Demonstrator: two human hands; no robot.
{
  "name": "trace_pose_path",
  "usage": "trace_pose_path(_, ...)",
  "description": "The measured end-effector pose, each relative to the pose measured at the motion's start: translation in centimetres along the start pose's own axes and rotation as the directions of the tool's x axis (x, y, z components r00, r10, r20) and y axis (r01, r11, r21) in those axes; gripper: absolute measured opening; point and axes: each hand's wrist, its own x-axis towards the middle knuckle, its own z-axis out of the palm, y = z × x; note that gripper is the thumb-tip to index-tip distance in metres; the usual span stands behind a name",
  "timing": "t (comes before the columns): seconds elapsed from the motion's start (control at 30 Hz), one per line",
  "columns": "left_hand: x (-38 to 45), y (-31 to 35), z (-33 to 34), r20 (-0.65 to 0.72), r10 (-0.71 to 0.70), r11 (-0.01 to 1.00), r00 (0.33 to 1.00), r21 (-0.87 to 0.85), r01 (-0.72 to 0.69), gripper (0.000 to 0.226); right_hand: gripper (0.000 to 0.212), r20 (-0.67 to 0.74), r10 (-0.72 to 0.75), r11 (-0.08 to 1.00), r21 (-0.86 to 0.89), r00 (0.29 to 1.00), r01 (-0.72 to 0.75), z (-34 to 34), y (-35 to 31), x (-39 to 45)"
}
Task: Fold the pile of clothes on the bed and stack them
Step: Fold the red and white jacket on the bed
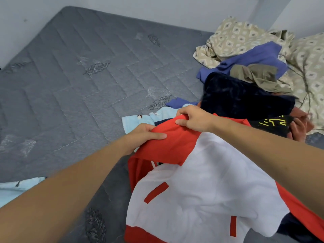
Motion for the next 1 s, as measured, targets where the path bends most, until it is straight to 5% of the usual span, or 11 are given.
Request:
trace_pose_path(0.17, -1.6, 0.6, -5.4, 0.071, -0.044, 0.999, 0.997, -0.019, 0.046, 0.038, 0.013, -0.049, 0.057, 0.996, -0.070, 0.997, -0.060, -0.8, -0.1, 2.1)
trace_pose_path(0.33, -1.8, 1.1, -11.7, -0.089, 0.047, 0.981, 0.995, 0.194, -0.029, 0.009, 0.011, -0.086, 0.097, 0.987, -0.120, 0.992, -0.107, 1.1, -0.8, 5.4)
trace_pose_path(0.6, 0.5, 0.2, -18.3, -0.150, 0.137, 0.858, 0.979, 0.511, -0.042, 0.038, 0.026, 0.083, 0.071, 0.990, -0.124, 0.994, -0.060, 7.5, -5.9, 11.7)
trace_pose_path(0.73, 1.4, -0.4, -20.7, -0.109, 0.075, 0.850, 0.991, 0.527, -0.006, 0.044, 0.031, 0.111, 0.049, 0.998, -0.047, 0.993, -0.044, 9.7, -9.1, 15.2)
trace_pose_path(0.9, 1.6, -0.4, -24.2, 0.043, -0.067, 0.661, 0.997, 0.750, 0.012, 0.016, 0.010, 0.166, 0.029, 0.993, 0.105, 0.986, -0.047, 9.9, -12.2, 19.1)
trace_pose_path(1.0, 1.7, -0.1, -26.3, 0.107, -0.190, 0.681, 0.976, 0.730, 0.053, 0.019, 0.015, 0.152, 0.017, 0.996, 0.088, 0.988, -0.031, 9.6, -13.4, 20.9)
